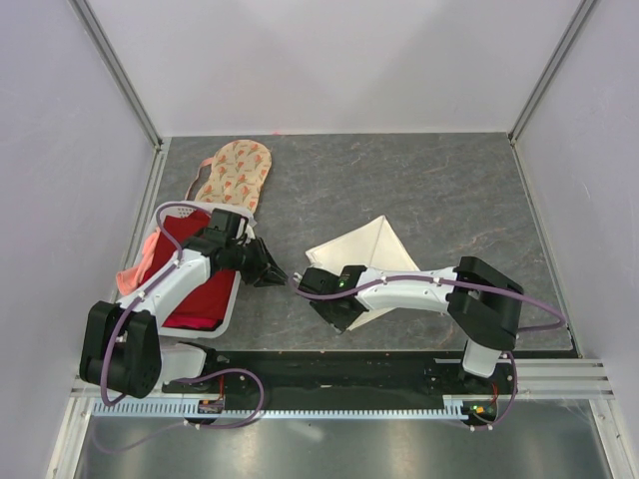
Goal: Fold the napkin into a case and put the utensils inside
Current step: Pick up the upper triangle-folded napkin from the center of the board.
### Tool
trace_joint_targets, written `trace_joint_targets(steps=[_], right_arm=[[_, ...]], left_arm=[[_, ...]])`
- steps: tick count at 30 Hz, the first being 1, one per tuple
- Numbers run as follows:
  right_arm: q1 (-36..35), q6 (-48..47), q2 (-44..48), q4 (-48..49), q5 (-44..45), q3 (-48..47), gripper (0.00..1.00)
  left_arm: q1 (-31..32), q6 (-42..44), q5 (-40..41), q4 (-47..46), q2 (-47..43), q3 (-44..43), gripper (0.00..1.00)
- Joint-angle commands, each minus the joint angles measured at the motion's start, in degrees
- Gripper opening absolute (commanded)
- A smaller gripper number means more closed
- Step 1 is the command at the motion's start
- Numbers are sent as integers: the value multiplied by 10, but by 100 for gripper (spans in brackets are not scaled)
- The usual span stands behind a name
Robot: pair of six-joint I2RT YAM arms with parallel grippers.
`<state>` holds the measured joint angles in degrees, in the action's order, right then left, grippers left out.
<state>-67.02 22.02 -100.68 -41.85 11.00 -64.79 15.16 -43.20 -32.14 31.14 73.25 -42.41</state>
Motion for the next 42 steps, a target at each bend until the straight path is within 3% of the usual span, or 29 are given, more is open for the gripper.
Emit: trace_joint_targets(steps=[1, 9, 17, 21, 22, 23, 29, 34, 42], right_arm=[[-4, -8, -13, 29, 0, 15, 49], [-3, -17, -36, 59, 6, 55, 47], [-2, -22, -41, 82, 31, 86, 22], [-4, -15, -22, 70, 33, 68, 0], [-2, -13, -15, 68, 32, 62, 0], [0, -13, -2, 64, 25, 49, 0], [29, 1, 49, 52, -21, 21, 0], [53, 11, 91, 55, -50, 20, 0], [82, 16, 127, 50, -91, 20, 0]], left_arm=[[-7, 20, -18, -10, -2, 1, 26], [-14, 21, -20, -9, 5, -2, 26], [-14, 12, -31, -22, 24, 0, 30], [-14, 0, -53, -43, 52, -6, 36], [-14, -4, -63, -52, 60, -9, 37], [-14, -16, -67, -58, 72, -17, 53], [7, -63, -49, -77, 135, -85, 78], [45, -96, -17, -76, 216, -133, 84], [58, -117, 28, -71, 284, -181, 84]])
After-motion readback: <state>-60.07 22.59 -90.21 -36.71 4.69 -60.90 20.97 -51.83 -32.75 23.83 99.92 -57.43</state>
